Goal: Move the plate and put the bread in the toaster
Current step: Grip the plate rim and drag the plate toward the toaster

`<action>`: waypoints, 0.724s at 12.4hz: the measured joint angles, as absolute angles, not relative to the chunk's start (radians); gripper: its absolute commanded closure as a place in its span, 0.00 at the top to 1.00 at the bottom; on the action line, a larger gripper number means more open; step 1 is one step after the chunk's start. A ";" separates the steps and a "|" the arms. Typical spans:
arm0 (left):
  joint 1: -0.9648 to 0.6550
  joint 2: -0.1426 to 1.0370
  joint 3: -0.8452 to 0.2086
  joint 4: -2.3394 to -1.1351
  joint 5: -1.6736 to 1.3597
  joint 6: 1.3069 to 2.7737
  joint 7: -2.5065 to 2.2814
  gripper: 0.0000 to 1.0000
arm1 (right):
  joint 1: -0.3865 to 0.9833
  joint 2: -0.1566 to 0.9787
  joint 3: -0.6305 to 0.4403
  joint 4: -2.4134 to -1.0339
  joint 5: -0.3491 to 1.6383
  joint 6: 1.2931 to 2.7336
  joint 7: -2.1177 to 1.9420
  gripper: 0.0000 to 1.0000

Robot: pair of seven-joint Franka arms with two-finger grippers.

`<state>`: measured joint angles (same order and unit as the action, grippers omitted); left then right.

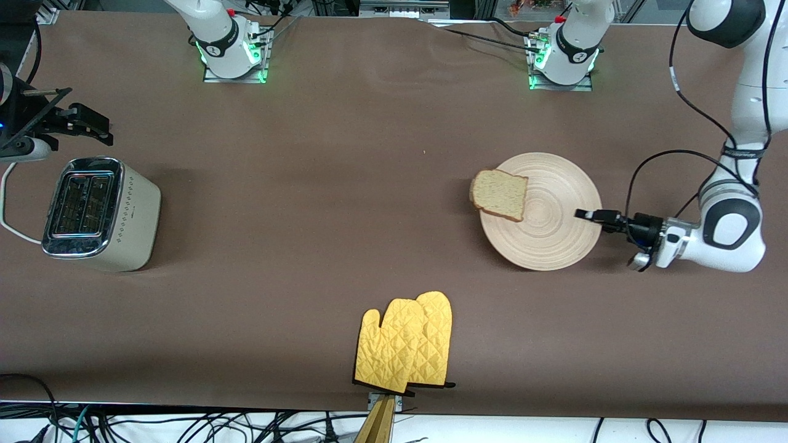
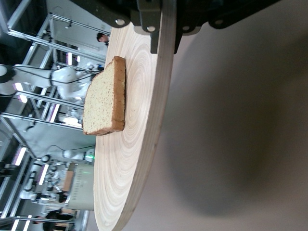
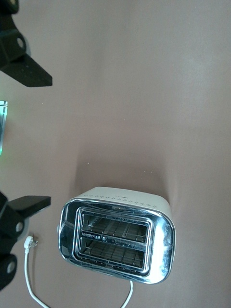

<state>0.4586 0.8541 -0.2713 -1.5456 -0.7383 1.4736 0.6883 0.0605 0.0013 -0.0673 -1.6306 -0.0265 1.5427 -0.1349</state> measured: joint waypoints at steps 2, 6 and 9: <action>0.351 0.846 -0.278 -1.544 -0.815 1.554 0.665 0.00 | 0.060 0.002 -0.067 -1.631 -0.026 1.543 -0.135 1.00; 0.158 0.849 -0.278 -1.551 -0.963 1.753 0.639 0.00 | 0.060 0.002 -0.068 -1.631 -0.026 1.542 -0.135 1.00; 0.024 0.852 -0.278 -1.552 -1.080 1.910 0.631 0.00 | 0.059 0.002 -0.069 -1.631 -0.026 1.542 -0.135 1.00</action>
